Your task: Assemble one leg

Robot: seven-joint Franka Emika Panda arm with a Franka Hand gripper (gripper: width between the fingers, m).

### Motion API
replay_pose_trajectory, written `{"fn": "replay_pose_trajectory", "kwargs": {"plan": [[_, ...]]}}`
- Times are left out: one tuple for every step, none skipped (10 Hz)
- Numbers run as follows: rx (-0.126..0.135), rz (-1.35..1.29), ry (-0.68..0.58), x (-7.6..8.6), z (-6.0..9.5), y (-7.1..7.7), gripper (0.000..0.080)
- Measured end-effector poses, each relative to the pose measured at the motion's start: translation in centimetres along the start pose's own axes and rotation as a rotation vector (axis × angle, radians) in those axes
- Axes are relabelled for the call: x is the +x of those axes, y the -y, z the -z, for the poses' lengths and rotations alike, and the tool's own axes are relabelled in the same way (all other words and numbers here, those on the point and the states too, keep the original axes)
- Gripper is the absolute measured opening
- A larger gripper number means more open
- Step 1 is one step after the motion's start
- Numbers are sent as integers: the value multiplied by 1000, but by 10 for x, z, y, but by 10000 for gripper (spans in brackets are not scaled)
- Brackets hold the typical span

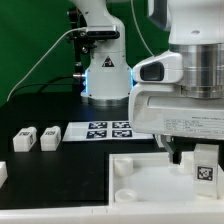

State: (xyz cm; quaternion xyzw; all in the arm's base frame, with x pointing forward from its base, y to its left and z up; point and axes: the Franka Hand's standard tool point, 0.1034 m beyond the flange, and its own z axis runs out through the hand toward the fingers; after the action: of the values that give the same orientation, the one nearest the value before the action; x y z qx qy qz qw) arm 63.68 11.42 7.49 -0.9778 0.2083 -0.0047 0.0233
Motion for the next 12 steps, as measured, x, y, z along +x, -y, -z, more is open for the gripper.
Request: {"fn": "replay_pose_trajectory", "kwargs": {"plan": [[6, -142, 4, -1, 0, 1, 519], [11, -298, 9, -2, -1, 3, 364], [9, -413, 10, -2, -1, 2, 294], [9, -533, 10, -1, -1, 1, 294], [11, -775, 16, -1, -1, 0, 294], [10, -994, 16, -2, -2, 0, 294], [13, -1179, 5, -3, -2, -1, 294], [43, -1365, 6, -4, -3, -1, 294], [72, -1543, 13, -6, -3, -2, 294], [72, -1538, 3, -7, -3, 0, 294], [70, -1430, -3, -7, -2, 1, 294], [64, -1335, -13, -7, -2, 1, 345]]}}
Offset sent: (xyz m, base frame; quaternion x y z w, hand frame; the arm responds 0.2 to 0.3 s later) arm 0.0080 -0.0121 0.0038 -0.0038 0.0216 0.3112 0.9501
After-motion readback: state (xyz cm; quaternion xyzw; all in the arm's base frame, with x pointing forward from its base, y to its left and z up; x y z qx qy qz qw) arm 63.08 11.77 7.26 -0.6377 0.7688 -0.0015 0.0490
